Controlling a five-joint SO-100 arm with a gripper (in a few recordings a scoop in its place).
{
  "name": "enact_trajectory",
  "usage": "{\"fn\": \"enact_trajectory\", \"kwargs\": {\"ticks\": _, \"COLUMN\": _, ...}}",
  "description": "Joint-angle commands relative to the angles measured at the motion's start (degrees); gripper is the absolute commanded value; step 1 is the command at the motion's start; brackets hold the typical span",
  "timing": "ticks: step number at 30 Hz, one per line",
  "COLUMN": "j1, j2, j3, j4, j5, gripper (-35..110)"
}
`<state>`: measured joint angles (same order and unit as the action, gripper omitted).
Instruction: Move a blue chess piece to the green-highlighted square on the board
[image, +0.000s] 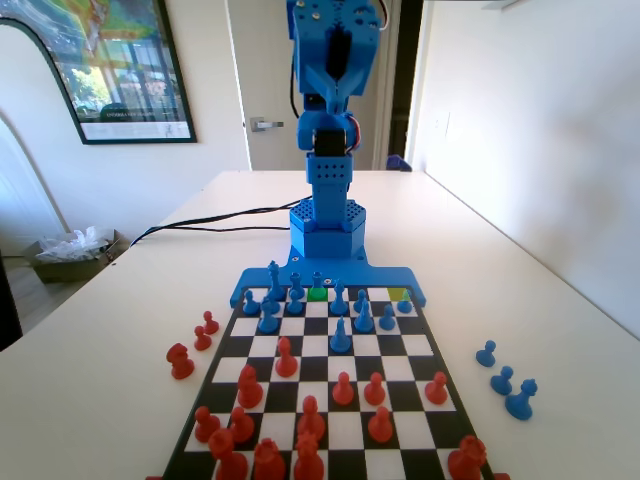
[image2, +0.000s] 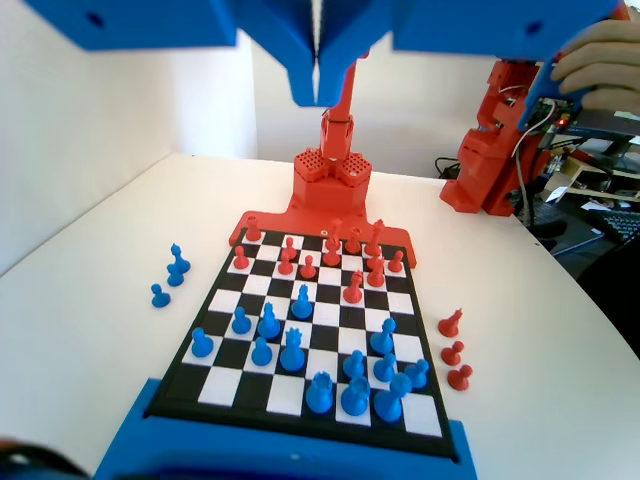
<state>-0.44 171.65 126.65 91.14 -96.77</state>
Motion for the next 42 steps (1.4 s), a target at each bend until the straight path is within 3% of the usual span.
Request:
{"fn": "enact_trajectory", "kwargs": {"ticks": 1, "j1": 0.3, "j2": 2.1, "j3": -1.7, "j4": -0.6, "j5": -0.9, "gripper": 1}}
{"fn": "enact_trajectory", "kwargs": {"ticks": 42, "j1": 2.2, "j2": 3.3, "j3": -1.6, "j4": -0.9, "j5": -0.7, "gripper": 3}}
